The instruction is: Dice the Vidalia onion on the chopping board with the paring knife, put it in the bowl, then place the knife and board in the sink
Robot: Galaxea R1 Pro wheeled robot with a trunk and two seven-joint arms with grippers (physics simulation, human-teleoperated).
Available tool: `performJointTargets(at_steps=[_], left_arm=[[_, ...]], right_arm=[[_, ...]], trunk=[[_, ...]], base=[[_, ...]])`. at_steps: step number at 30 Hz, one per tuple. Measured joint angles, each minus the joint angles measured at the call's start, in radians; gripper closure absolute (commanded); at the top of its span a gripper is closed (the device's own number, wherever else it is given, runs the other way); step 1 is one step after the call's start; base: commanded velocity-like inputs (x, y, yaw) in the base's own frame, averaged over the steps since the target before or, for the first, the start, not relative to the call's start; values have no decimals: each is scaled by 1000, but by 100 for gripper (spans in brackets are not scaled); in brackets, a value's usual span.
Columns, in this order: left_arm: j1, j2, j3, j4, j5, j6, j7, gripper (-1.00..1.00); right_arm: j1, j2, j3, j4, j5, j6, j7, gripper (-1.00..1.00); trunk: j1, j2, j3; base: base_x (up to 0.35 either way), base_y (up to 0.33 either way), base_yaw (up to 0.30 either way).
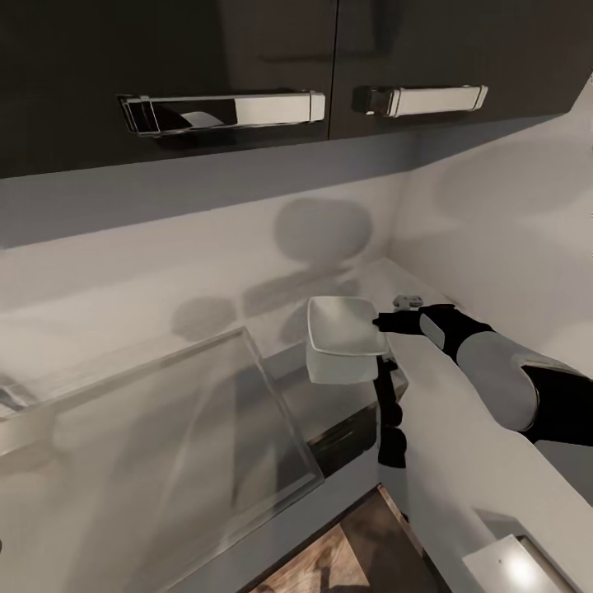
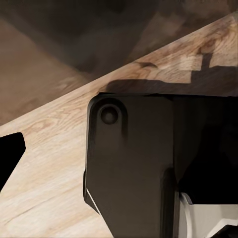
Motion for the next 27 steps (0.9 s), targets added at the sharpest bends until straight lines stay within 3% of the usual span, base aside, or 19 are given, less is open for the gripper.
performJointTargets(at_steps=[27], left_arm=[[0,0,1,-17,0,0,0,-100]], right_arm=[[0,10,9,-5,2,-29,-30,100]], trunk=[[0,0,42]], base=[[0,0,0]])
